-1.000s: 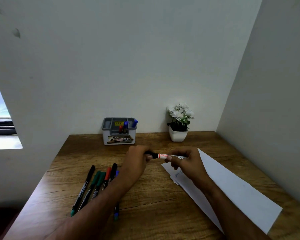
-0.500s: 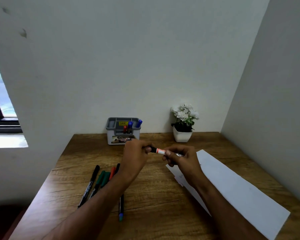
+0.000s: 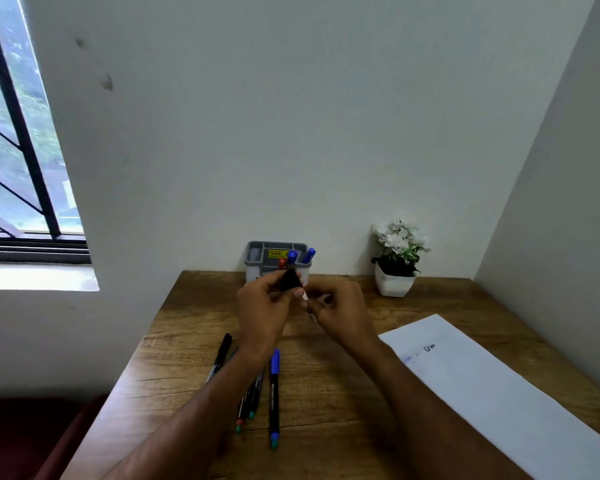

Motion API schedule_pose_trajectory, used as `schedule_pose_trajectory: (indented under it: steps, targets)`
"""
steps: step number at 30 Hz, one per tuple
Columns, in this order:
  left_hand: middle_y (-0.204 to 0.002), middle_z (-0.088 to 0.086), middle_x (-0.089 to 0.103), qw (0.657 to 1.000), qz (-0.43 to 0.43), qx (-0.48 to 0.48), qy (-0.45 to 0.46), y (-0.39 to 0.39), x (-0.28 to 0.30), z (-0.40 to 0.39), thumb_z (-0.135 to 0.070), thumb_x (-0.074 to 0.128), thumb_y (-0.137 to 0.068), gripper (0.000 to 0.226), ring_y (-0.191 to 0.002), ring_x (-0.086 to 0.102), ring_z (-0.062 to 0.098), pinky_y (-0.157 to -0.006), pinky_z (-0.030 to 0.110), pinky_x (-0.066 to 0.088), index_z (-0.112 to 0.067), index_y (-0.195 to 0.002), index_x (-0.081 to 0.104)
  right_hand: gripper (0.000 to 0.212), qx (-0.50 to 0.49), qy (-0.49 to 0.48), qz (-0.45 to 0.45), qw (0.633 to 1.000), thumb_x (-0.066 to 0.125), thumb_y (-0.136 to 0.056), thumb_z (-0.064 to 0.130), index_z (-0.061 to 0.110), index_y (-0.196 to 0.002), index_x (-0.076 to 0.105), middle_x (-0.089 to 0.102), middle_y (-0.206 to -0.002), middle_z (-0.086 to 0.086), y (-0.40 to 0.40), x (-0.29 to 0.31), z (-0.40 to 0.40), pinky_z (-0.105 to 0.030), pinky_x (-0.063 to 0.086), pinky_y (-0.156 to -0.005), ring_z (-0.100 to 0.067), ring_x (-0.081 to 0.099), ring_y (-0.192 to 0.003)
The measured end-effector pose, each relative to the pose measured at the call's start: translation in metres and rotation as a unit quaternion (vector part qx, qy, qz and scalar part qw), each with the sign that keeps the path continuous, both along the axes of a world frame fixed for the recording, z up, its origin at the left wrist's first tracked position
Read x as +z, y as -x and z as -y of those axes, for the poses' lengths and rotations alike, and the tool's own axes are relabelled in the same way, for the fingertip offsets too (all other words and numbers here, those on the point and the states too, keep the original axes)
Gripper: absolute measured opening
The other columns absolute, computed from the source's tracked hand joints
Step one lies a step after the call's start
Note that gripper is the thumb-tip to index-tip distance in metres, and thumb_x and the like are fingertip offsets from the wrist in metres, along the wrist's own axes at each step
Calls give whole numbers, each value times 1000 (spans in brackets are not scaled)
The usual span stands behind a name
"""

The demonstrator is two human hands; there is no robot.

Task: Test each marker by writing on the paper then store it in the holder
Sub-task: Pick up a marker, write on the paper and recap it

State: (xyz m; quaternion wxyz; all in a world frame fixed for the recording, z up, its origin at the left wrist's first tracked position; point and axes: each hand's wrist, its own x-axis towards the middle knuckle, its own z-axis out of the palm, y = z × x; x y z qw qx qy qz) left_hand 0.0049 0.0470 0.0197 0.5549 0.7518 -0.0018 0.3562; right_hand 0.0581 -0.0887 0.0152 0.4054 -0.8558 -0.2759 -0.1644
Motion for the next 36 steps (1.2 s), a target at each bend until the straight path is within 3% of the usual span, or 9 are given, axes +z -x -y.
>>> schedule_pose_trajectory:
  steps: [4, 8, 10, 13, 16, 20, 26, 34, 36]
  targets:
    - [-96, -10, 73, 997, 45, 53, -39, 2, 4, -15, -5, 75, -80, 32, -88, 66, -5, -73, 6, 49, -16, -109, 73, 22, -13, 21, 48, 999, 75, -89, 32, 21, -107, 79, 78, -97, 6, 2, 16, -27, -14, 45, -69, -2, 65, -81]
    - [-101, -5, 72, 990, 75, 101, -69, -4, 12, -35, 0, 72, -82, 32, -93, 66, 1, -79, 18, 55, -14, -112, 72, 24, -16, 17, 48, 999, 73, -91, 24, 16, -114, 77, 78, -104, -2, 2, 28, -44, -25, 57, -80, -11, 70, -88]
    - [-100, -9, 70, 988, 83, 117, -65, -8, 19, -42, -2, 72, -82, 30, -89, 63, -4, -78, 14, 53, -14, -110, 72, 26, -22, 18, 39, 999, 73, -91, 19, 14, -116, 75, 78, -107, -3, 1, 27, -45, -29, 59, -85, -12, 70, -92]
    - [-98, -7, 71, 985, 93, 122, -72, -14, 26, -49, -3, 72, -83, 25, -86, 62, -7, -74, 5, 47, -12, -107, 74, 27, -32, 20, 32, 999, 74, -91, 19, 15, -118, 74, 77, -111, -2, -1, 21, -42, -18, 55, -83, -6, 67, -94]
    - [-100, -2, 73, 987, 93, 112, -69, -25, 28, -55, -2, 70, -84, 24, -91, 66, 3, -76, 13, 54, -10, -107, 73, 27, -44, 30, 15, 998, 72, -92, 21, 17, -119, 74, 76, -112, 1, -2, 16, -38, -6, 42, -75, -1, 61, -91]
    - [-103, 0, 72, 989, 86, 98, -66, -40, 25, -57, 0, 67, -86, 26, -95, 67, 6, -81, 24, 58, -8, -110, 72, 28, -48, 39, 3, 998, 72, -92, 23, 19, -120, 73, 76, -111, 1, -6, 14, -34, -10, 44, -76, -1, 61, -90]
    - [-102, 0, 73, 988, 66, 103, -94, -55, 14, -56, 5, 66, -86, 29, -88, 61, -14, -76, 6, 50, -8, -110, 72, 28, -55, 46, -6, 997, 70, -93, 25, 21, -121, 73, 76, -111, 3, -15, 8, -32, -16, 48, -82, -3, 63, -93]
    - [-105, 3, 73, 983, 21, 95, -153, -68, 5, -52, 4, 65, -86, 31, -89, 63, 4, -73, -4, 42, -10, -113, 71, 25, -53, 53, -5, 997, 71, -93, 26, 20, -117, 75, 77, -105, 4, -21, 4, -26, -24, 56, -83, -4, 65, -88]
    - [-103, 5, 73, 983, 3, 94, -160, -72, 1, -53, 3, 66, -86, 31, -89, 64, 5, -71, -5, 42, -11, -113, 71, 24, -51, 60, -8, 997, 71, -93, 26, 20, -116, 75, 77, -103, 4, -22, 3, -25, -21, 53, -79, -4, 64, -86]
